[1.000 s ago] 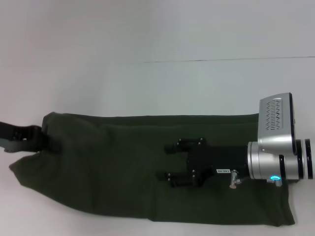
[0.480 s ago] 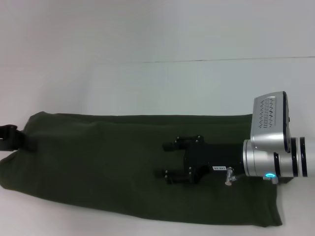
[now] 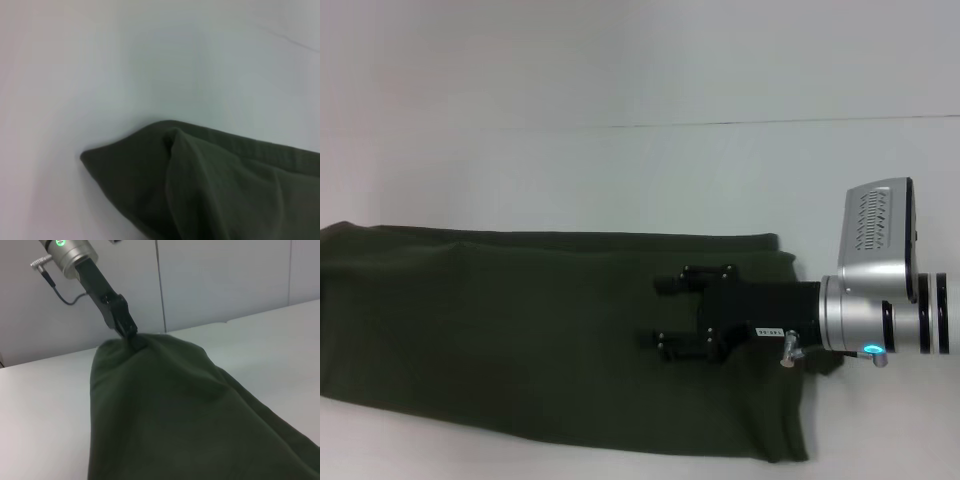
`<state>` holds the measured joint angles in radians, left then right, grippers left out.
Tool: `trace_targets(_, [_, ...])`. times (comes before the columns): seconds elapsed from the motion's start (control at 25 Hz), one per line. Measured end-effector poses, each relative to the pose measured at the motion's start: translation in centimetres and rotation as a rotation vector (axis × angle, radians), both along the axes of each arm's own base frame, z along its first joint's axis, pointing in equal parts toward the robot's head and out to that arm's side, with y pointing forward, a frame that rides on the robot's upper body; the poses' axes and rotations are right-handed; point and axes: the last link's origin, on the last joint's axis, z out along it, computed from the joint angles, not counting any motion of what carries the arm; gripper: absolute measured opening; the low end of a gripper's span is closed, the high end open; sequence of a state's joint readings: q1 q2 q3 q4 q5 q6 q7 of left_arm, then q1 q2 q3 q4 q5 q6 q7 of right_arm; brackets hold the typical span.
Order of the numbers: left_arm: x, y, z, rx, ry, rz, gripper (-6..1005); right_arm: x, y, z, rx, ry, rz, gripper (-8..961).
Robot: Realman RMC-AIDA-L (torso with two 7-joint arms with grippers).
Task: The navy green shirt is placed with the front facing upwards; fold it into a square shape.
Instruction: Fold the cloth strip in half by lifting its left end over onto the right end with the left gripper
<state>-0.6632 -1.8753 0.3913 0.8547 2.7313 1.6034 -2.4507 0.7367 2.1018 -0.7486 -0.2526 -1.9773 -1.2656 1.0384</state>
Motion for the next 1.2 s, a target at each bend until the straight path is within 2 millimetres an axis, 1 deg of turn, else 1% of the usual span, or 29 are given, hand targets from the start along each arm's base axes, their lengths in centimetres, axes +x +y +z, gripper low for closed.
trace_targets(0.04, [-0.3,0.0,0.8,0.014,0.023,0.010,81,0.0,0.0,0.0,0.000,0.000,0.000,783])
trace_targets(0.2, [-0.6,0.0,1.7,0.036,0.038,0.016,82,0.0,0.0,0.0,0.003,-0.001,-0.002,783])
trace_targets(0.36, [-0.1,0.0,1.9,0.038,0.005,-0.002,82,0.1,0.1,0.0,0.003,-0.002,-0.003,783])
trace_targets(0.48, [1.2,0.1,1.4,0.021,-0.067,-0.041,82,0.1,0.1,0.1,0.007,0.001,-0.007,784])
trace_targets(0.52, [2.1,0.2,1.0,0.013,-0.117,-0.071,82,0.2,0.1,0.1,0.008,0.001,-0.009,784])
trace_targets(0.56, [2.5,0.2,0.9,0.011,-0.136,-0.082,81,0.2,0.1,0.1,0.011,-0.001,-0.013,784])
trace_targets(0.68, [4.7,0.2,0.3,-0.006,-0.253,-0.157,81,0.7,0.3,0.3,0.038,0.002,-0.041,783])
trace_targets(0.76, [5.8,0.2,0.0,-0.017,-0.315,-0.197,81,1.1,0.5,0.6,0.072,0.012,-0.073,783])
trace_targets(0.8, [6.6,0.2,-0.3,-0.028,-0.369,-0.227,81,1.3,0.7,0.8,0.090,0.016,-0.092,783])
trace_targets(0.96, [8.4,0.0,-1.9,-0.056,-0.504,-0.278,81,2.7,1.3,1.7,0.181,0.033,-0.178,784])
trace_targets(1.12, [9.8,-0.1,-4.8,-0.084,-0.584,-0.299,80,4.3,1.5,3.0,0.275,0.066,-0.270,783])
trace_targets(1.2, [10.5,-0.3,-6.7,-0.105,-0.621,-0.306,80,4.9,1.5,3.5,0.309,0.086,-0.307,782])
